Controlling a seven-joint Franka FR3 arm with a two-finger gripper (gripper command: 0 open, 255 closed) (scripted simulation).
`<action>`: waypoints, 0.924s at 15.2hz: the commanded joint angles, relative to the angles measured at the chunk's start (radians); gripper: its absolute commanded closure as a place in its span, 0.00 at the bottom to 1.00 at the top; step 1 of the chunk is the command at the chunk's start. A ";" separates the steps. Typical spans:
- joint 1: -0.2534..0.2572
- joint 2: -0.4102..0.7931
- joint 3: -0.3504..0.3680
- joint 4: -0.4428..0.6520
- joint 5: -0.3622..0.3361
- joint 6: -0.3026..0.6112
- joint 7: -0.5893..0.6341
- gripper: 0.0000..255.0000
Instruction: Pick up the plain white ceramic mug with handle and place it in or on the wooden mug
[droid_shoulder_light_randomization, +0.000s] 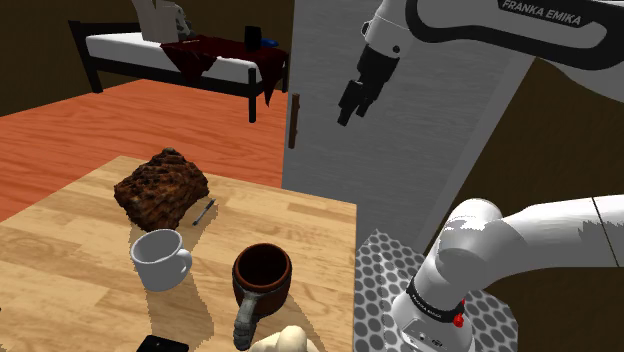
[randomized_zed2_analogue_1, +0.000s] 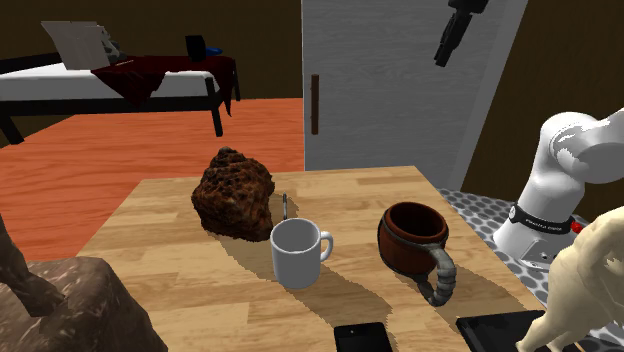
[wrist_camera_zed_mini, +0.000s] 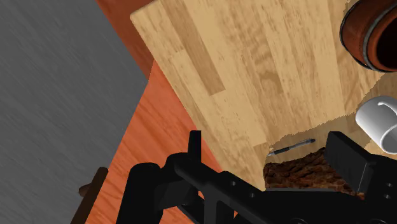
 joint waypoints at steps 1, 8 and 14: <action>0.000 0.000 0.000 0.000 0.000 0.000 0.000 0.00; 0.032 0.128 0.133 -0.010 0.057 0.108 0.131 0.00; 0.051 0.277 0.246 0.026 0.082 0.198 0.244 0.00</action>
